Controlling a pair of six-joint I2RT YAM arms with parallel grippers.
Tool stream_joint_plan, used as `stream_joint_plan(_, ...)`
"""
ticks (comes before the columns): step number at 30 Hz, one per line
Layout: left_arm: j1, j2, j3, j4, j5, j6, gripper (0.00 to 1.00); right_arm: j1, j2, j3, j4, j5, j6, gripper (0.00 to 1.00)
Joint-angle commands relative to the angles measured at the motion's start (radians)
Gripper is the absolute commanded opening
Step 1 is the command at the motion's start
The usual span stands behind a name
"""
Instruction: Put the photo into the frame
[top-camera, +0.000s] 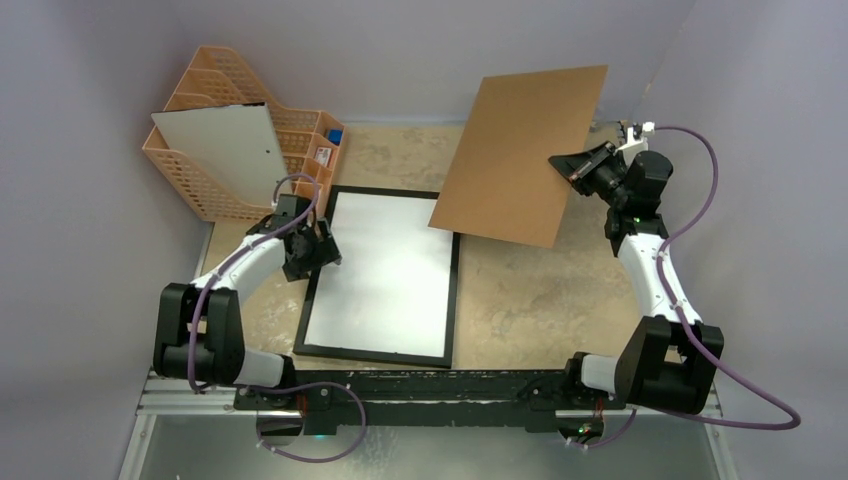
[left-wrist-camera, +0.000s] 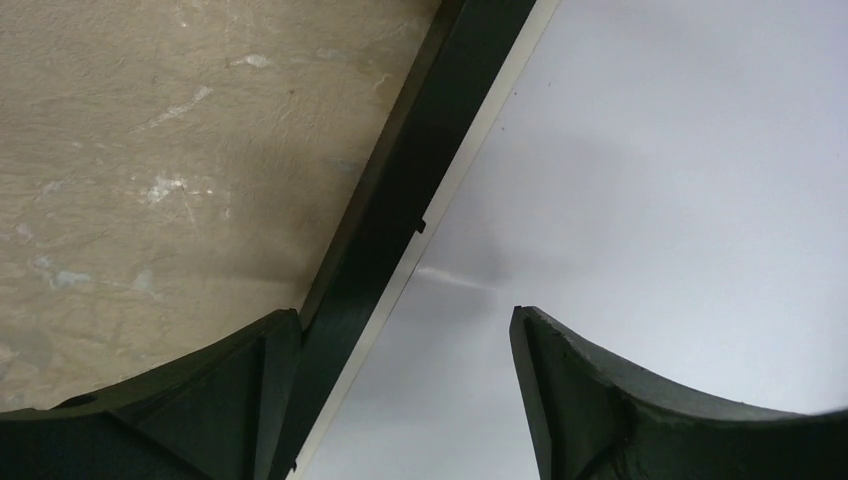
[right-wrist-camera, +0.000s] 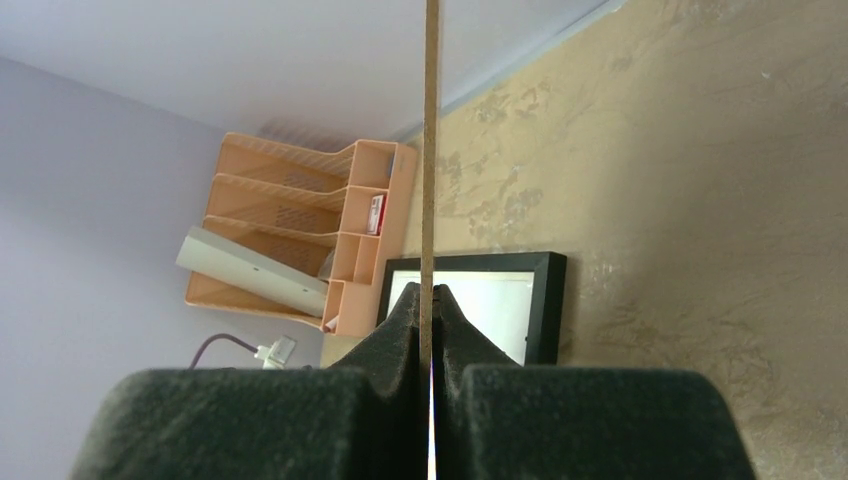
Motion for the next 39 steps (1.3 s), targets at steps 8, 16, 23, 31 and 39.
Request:
stream_joint_plan(8,-0.001,0.030,0.012,0.186,0.350,-0.092,0.78,-0.001,-0.057,0.048,0.073,-0.069,-0.009,0.00)
stream_joint_plan(16,-0.080,0.094,-0.033,0.394,0.447,-0.311,0.77,0.001,-0.026,-0.020,0.070,-0.207,-0.017,0.00)
stream_joint_plan(23,-0.207,0.152,-0.027,0.570,0.404,-0.437,0.77,0.015,-0.028,-0.137,0.108,-0.314,0.022,0.00)
stream_joint_plan(31,-0.207,0.155,0.001,0.473,0.310,-0.331,0.70,0.069,-0.061,-0.312,0.160,-0.321,0.032,0.00)
stream_joint_plan(39,-0.207,0.191,-0.002,0.480,0.302,-0.279,0.59,0.103,-0.088,-0.457,0.252,-0.344,0.104,0.00)
